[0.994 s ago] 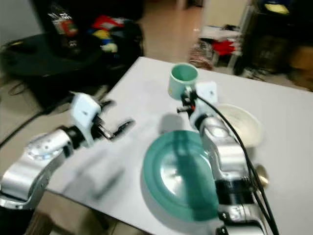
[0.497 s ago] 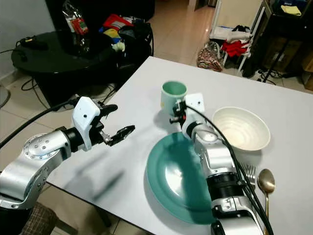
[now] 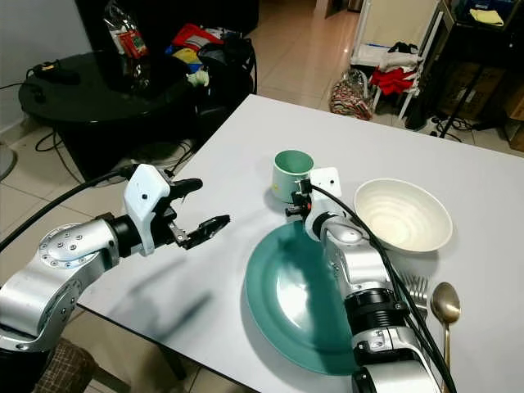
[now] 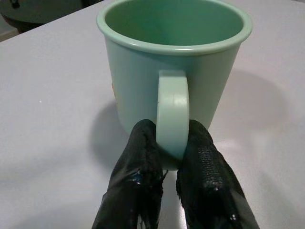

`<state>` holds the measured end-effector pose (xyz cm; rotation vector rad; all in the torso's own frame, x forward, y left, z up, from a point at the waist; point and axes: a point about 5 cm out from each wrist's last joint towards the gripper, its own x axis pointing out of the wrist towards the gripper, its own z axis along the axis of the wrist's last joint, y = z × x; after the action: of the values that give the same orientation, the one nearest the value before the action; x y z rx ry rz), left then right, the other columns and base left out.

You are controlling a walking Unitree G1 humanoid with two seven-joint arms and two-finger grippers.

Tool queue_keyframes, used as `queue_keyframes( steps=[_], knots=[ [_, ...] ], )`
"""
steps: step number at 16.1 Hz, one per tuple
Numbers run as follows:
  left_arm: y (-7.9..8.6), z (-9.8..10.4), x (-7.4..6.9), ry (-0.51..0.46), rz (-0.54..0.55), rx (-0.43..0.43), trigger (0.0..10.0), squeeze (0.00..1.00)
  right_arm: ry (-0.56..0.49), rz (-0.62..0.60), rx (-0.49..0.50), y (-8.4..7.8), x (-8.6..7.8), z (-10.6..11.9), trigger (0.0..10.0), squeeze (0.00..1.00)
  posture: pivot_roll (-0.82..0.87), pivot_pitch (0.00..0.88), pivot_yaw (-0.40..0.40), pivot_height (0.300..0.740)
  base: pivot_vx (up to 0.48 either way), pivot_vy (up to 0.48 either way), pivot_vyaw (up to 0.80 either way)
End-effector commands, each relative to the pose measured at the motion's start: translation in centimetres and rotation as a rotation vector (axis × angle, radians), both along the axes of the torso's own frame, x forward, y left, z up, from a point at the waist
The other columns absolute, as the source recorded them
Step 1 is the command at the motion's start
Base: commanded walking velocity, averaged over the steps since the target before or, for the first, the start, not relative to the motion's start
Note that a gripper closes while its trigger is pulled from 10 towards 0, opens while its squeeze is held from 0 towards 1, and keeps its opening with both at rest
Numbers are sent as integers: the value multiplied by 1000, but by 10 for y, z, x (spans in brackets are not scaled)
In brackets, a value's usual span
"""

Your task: Setting the table

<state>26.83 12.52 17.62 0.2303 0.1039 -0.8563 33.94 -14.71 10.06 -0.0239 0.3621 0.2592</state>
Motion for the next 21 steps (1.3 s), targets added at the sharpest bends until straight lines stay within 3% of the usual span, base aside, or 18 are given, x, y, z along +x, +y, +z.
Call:
queue_keyframes(
  steps=[1,7,10,12,13,14,15,16,17,18,19,21],
  knots=[
    [0,0,-2,3,-11,12,10000,0,-15,-5,14,0,2,8,10000,1000,58,0,14,740,0,0,0],
    [1,1,-1,1,-14,12,10000,0,-42,19,38,1,-12,28,10000,1000,57,0,12,740,0,0,0],
    [3,1,-2,2,8,-7,10000,0,-59,22,24,-5,-37,50,10000,1000,43,0,13,740,0,0,0],
    [12,3,1,-26,96,-37,10000,0,-66,32,18,-8,-70,67,10000,1000,31,0,15,740,0,0,0],
    [12,3,1,-27,102,-40,10000,0,-65,32,19,-8,-73,68,10000,1000,31,0,15,740,0,0,0],
    [15,3,2,-57,156,-45,10000,0,-52,44,17,-6,-86,66,10000,1000,27,0,15,740,0,0,0],
    [19,5,4,-101,232,-62,10000,0,-50,48,19,-3,-100,65,10000,388,22,0,20,740,0,0,0],
    [23,8,4,-141,325,-81,10000,0,-141,41,60,3,-112,71,10000,0,15,0,26,740,0,0,0],
    [25,8,4,-149,373,-99,10000,0,-225,-5,67,2,-116,76,10000,0,13,0,28,740,0,0,0],
    [26,8,2,-155,399,-108,10000,0,-246,-58,44,-1,-124,75,10000,0,12,0,30,740,0,0,0],
    [26,7,-1,-155,406,-106,10000,0,-281,-144,112,-7,-128,77,10000,0,13,0,33,740,0,-375,0],
    [27,5,-3,-159,419,-99,10000,0,-336,-224,129,-19,-134,82,10000,0,13,0,33,740,0,-480,-213]
  ],
)
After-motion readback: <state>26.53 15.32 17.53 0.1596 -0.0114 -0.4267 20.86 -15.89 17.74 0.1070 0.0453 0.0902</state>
